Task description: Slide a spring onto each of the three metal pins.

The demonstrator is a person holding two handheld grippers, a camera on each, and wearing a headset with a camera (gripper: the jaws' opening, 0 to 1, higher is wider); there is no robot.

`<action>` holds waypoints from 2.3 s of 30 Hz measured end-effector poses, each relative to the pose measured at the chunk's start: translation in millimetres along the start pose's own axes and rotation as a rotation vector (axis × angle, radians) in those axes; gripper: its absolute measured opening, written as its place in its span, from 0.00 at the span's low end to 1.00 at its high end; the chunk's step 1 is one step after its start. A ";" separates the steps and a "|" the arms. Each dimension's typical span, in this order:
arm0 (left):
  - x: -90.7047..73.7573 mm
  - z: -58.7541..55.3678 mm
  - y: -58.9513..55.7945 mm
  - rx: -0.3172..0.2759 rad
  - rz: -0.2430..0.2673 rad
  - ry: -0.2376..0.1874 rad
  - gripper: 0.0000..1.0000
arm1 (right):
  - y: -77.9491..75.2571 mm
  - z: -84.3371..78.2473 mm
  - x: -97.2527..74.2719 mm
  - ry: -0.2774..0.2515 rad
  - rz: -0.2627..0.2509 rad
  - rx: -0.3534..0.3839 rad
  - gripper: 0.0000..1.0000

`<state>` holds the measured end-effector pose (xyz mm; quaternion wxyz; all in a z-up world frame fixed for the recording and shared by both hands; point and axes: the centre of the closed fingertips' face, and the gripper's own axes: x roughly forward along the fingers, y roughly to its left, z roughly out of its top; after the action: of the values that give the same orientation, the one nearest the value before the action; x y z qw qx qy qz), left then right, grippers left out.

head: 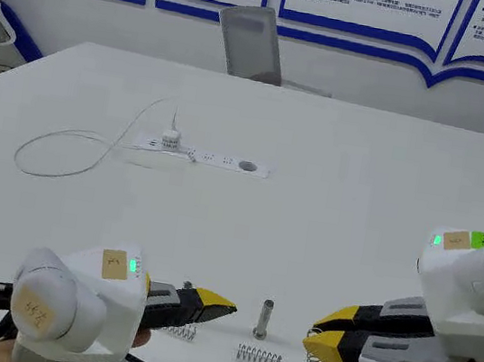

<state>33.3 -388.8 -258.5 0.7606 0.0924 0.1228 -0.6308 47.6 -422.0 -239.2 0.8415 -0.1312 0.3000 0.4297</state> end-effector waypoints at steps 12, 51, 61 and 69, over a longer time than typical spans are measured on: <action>3.3 11.9 -0.2 -0.037 -0.022 -0.048 0.49 | 28.0 32.8 6.7 -0.079 0.079 -0.024 0.11; 4.1 20.1 -8.5 0.022 -0.054 -0.073 0.12 | 43.7 39.7 3.4 -0.078 0.112 -0.090 0.11; -4.3 16.4 -0.8 0.016 -0.027 -0.067 0.23 | 36.0 38.1 -0.8 -0.074 0.096 -0.086 0.11; -17.4 8.6 7.9 0.001 0.004 -0.061 0.31 | 25.2 36.3 -6.9 -0.074 0.068 -0.077 0.11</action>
<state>38.7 -373.6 -245.1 0.7652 0.0739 0.0991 -0.6318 38.5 -394.1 -205.5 0.8312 -0.1371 0.2564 0.4739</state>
